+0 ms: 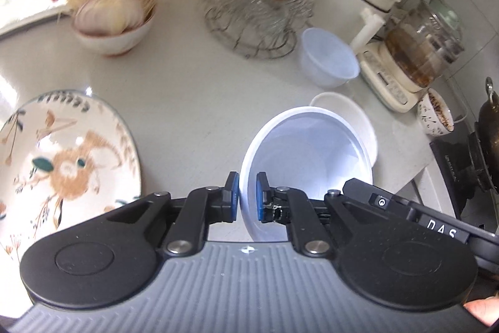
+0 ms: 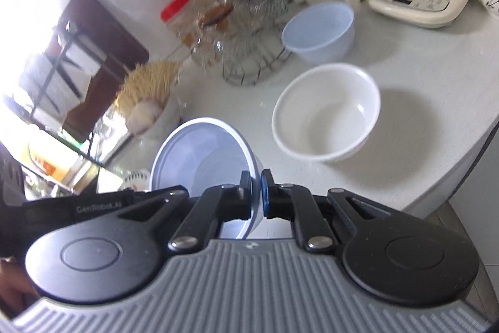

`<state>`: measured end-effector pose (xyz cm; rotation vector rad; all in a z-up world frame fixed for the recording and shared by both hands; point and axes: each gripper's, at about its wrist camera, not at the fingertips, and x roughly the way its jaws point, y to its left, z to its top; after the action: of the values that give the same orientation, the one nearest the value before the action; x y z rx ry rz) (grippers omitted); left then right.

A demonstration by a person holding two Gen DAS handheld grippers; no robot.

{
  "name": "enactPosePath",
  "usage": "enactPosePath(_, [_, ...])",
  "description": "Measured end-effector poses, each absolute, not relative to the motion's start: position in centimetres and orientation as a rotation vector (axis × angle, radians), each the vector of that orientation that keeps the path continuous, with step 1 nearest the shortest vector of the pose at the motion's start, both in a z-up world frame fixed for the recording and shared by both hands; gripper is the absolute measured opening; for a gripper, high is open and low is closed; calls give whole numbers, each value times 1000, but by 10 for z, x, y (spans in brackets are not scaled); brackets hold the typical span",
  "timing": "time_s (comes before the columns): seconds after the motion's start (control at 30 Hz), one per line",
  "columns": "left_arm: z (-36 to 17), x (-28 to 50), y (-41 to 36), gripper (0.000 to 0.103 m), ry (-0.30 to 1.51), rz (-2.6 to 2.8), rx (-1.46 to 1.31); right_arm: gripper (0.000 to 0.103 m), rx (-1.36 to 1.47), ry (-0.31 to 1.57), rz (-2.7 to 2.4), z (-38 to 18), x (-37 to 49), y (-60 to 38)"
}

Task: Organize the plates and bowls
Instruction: 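Lift the white bowl with both grippers and carry it toward the plates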

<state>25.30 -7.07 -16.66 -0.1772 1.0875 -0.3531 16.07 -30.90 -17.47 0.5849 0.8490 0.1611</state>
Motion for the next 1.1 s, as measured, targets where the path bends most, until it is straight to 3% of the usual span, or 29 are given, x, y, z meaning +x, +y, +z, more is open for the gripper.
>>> enactPosePath(1.1, [-197,283,-76,12,1164,-334,-128,11,607,979,124,-204,185,-297])
